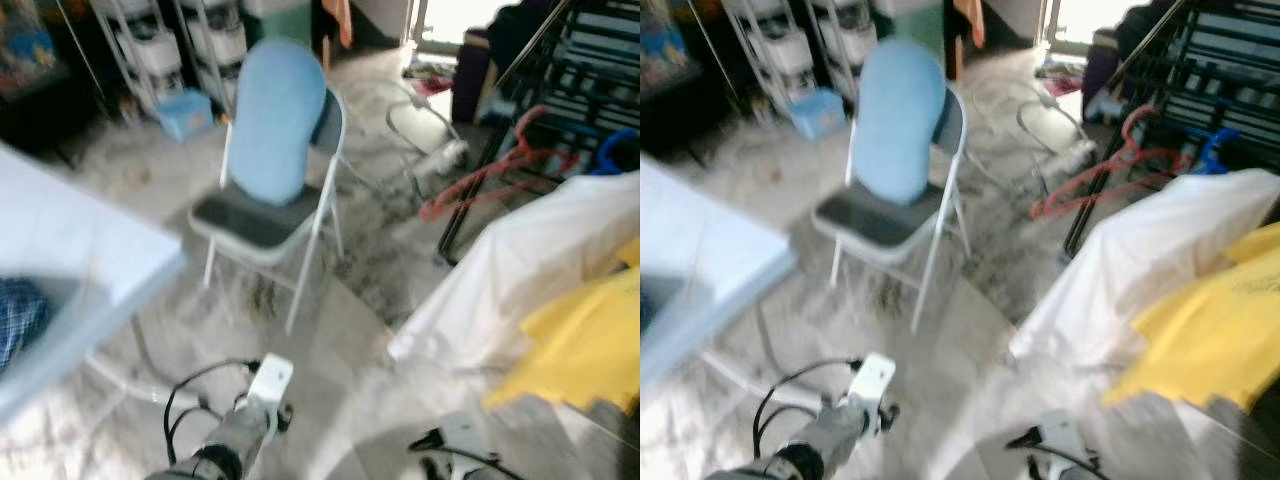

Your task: Hang hanger

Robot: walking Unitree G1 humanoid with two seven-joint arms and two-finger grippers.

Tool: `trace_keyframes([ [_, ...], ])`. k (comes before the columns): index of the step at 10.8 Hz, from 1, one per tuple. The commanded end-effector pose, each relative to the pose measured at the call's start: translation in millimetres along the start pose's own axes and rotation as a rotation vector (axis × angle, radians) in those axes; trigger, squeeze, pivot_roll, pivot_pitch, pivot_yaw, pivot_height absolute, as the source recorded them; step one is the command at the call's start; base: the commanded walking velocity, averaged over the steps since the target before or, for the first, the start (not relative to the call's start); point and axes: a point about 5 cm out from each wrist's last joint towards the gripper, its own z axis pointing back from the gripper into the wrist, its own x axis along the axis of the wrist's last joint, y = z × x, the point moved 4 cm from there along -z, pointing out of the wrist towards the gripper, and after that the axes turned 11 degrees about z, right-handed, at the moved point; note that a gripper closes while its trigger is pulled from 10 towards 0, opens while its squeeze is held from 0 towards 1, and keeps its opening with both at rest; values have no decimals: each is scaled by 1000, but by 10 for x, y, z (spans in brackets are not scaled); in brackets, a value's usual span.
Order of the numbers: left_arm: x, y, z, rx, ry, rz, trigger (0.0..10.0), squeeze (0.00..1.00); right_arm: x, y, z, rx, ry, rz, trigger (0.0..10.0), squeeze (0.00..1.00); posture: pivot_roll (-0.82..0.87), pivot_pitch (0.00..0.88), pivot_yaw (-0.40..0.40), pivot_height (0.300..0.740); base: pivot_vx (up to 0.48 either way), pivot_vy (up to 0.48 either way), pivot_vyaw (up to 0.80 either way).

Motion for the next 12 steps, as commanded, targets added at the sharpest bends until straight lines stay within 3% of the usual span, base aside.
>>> trace_keyframes([
  [1, -108, 152, 13, 93, 23, 71, 10000, 0, 158, 8, -21, -5, -39, -87, 10000, 0, -36, 83, 15, 740, 0, 0, 0],
  [3, -194, 236, 36, 235, 35, 283, 10000, 0, 258, 54, -30, 5, -72, -155, 10000, 0, 3, 89, 5, 740, 0, 0, 0],
  [4, -222, 250, 44, 271, 47, 346, 10000, 0, 337, 109, -37, 22, -86, -147, 10000, 0, 22, 92, 2, 740, 0, 0, 0],
  [5, -208, 273, 48, 292, 42, 357, 10000, 0, 456, 251, -45, 58, -104, -112, 10000, 0, 44, 95, -2, 740, 0, 0, 0],
  [7, -189, 315, 58, 338, 42, 367, 10000, 0, 531, 300, -48, 66, -113, -135, 10000, 0, 57, 97, 0, 740, 0, 0, 0],
  [9, -157, 317, 52, 328, 48, 356, 10000, 0, 380, 180, -46, 38, -78, -176, 10000, 0, 64, 94, -2, 740, 0, 0, 0],
  [12, 33, 339, 37, 289, -25, 197, 10000, 0, 242, 54, -35, -16, -48, -182, 10000, 0, 99, 115, -12, 740, 0, 0, 0],
])
